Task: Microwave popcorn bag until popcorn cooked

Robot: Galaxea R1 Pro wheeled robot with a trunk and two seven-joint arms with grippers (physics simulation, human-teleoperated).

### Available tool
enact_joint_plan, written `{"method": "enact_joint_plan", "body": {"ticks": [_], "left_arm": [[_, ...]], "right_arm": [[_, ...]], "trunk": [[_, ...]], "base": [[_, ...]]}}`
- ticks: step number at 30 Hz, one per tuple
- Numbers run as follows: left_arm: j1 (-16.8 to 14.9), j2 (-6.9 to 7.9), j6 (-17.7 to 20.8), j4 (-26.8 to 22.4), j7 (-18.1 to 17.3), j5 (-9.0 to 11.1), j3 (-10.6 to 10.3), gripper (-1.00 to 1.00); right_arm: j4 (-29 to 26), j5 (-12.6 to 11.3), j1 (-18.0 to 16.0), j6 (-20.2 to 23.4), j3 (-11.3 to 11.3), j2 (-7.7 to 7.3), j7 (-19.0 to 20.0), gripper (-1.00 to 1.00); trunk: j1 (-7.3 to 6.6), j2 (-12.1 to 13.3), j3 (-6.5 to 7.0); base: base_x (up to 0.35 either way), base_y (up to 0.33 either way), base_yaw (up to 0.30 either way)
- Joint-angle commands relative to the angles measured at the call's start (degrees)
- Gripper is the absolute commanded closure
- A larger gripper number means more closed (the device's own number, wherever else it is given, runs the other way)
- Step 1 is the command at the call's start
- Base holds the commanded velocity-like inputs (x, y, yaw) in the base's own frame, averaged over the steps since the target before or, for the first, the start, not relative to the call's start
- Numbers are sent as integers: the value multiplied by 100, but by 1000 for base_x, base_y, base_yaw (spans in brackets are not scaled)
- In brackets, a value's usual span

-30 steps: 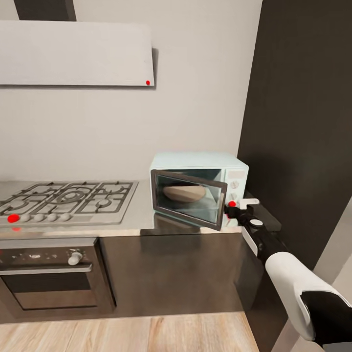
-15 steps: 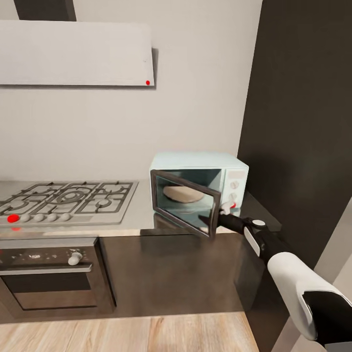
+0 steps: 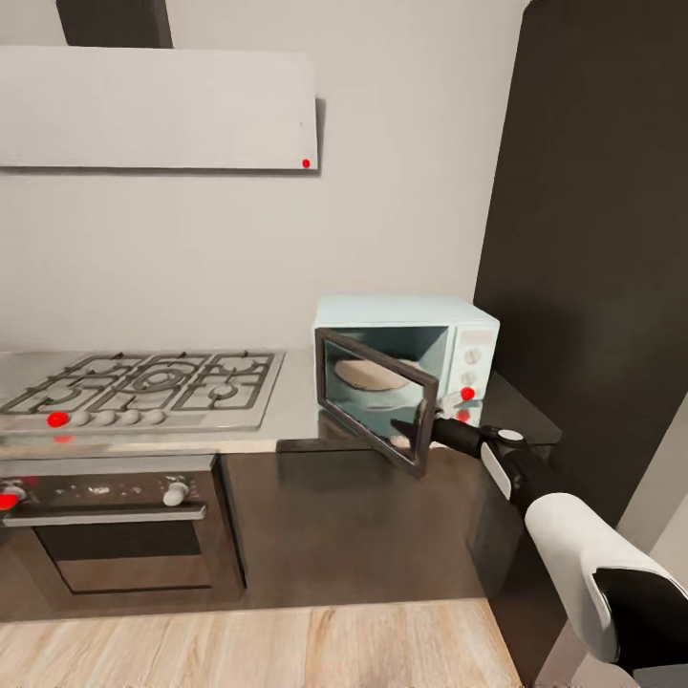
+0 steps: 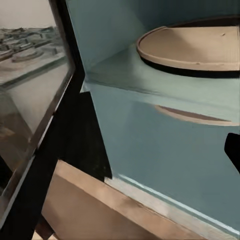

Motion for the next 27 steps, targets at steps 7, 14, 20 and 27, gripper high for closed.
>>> {"method": "enact_joint_plan", "body": {"ticks": [7, 14, 20, 27], "left_arm": [[2, -2, -5, -14, 1, -2, 25, -100], [2, -2, -5, -12, 1, -2, 25, -100], [2, -2, -5, -9, 1, -2, 25, -100], [2, -2, -5, -9, 1, -2, 25, -100]], "right_arm": [[-19, 19, -3, 43, -345, -4, 133, -100], [-70, 4, -3, 51, -351, -258, 253, -100], [-75, 7, -3, 51, -342, -277, 298, -100], [-73, 53, -3, 50, -333, -265, 368, -100]], "trunk": [[-2, -3, -5], [-2, -3, -5], [-2, -3, -5], [-2, -3, -5]], "base": [[-172, 216, 0], [-182, 149, 0], [-167, 119, 0], [-165, 148, 0]]}}
